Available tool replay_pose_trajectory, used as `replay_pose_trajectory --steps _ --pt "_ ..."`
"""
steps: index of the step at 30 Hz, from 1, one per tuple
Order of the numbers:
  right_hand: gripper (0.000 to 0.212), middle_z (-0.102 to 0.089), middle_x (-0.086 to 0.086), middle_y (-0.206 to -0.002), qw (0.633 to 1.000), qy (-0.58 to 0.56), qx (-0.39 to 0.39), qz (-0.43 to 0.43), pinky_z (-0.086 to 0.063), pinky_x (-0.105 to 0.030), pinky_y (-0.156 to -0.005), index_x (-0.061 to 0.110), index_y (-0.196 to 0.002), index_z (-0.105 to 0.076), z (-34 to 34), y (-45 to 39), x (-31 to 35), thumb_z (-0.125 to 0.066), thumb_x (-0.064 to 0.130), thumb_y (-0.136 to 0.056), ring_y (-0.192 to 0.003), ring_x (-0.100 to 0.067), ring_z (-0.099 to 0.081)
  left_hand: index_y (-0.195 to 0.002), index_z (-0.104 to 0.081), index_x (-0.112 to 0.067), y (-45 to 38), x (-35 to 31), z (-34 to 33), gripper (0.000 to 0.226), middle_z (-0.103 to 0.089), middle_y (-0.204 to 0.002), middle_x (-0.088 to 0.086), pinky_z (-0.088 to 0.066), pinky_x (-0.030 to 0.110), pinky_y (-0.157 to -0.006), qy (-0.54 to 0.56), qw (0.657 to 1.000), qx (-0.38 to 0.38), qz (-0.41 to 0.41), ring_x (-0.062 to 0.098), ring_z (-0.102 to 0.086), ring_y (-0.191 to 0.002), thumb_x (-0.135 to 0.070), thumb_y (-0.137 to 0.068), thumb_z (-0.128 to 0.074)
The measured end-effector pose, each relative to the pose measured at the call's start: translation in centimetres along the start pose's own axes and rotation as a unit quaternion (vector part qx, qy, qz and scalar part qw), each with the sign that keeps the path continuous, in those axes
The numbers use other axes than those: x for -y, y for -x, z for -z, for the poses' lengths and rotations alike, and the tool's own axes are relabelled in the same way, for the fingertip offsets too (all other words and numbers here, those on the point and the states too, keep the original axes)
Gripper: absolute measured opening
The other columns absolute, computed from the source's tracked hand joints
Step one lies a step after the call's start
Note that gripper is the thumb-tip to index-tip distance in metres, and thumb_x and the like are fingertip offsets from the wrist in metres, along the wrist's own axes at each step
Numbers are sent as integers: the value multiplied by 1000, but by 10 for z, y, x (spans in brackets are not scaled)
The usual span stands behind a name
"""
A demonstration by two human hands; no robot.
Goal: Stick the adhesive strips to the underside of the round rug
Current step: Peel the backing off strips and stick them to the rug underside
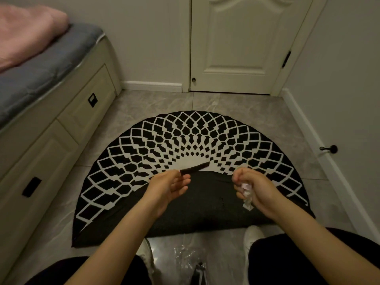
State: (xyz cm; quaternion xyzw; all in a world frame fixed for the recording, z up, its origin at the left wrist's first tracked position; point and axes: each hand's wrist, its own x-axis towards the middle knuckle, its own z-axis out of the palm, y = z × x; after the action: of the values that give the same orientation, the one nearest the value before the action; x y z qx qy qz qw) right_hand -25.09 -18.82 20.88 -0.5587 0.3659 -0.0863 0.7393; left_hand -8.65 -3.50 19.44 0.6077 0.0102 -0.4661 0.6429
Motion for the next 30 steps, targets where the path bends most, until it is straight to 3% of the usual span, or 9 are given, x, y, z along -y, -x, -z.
replay_pose_trajectory --steps 3,6,8,11,19,26,30 --pt "30 -46 -4 -58 997 -40 -47 -43 -48 -32 -62 9 -67 -50 0 -1 -2 -43 21 -94 -56 -18 -46 -106 -64 -4 -1 1 -6 21 -71 -99 14 -55 31 -76 -16 1000 13 -18 20 -69 -86 -16 -91 -55" --pt "22 -51 -1 -64 989 -47 -123 -72 -53 -31 -62 5 -87 -58 3 -2 2 -52 24 -94 -58 -14 -48 -101 -67 -6 -2 4 -16 19 -72 -95 11 -57 28 -73 -65 996 24 -50 19 -71 -83 -18 -88 -61" --pt "21 -47 1 -65 987 -41 -134 -74 -45 -22 -48 7 -102 -62 12 -4 8 -51 23 -95 -51 -9 -43 -100 -68 -8 -2 7 -26 15 -71 -95 10 -57 24 -69 -122 989 24 -75 16 -71 -83 -9 -86 -63" --pt "24 -41 6 -54 990 -46 -112 -67 -27 -16 -35 12 -108 -63 35 -9 24 -49 26 -96 -43 -6 -31 -101 -67 -14 -5 12 -42 20 -69 -99 7 -56 20 -66 -190 976 36 -99 13 -69 -86 -3 -87 -59" --pt "37 -46 4 -58 978 159 -99 -87 -21 -19 -38 16 -99 -67 135 -23 52 -62 48 -83 -43 -7 -28 -102 -65 -20 -41 18 -131 22 -61 -107 6 -54 25 -72 -197 972 91 -90 17 -61 -98 -6 -93 -52" --pt "20 -48 6 -48 975 141 -130 -113 -24 -17 -35 15 -99 -67 214 -42 9 -67 29 -84 -40 -5 -34 -105 -65 -14 -102 54 -221 21 -62 -98 7 -55 25 -76 -234 958 157 -47 14 -61 -88 -3 -92 -53" --pt "16 -45 6 -48 976 83 -164 -120 -23 -16 -35 14 -101 -66 260 -59 -31 -62 23 -88 -39 -5 -32 -114 -62 -15 -148 89 -262 25 -61 -108 7 -54 23 -74 -274 947 168 -15 16 -62 -96 -6 -91 -56"
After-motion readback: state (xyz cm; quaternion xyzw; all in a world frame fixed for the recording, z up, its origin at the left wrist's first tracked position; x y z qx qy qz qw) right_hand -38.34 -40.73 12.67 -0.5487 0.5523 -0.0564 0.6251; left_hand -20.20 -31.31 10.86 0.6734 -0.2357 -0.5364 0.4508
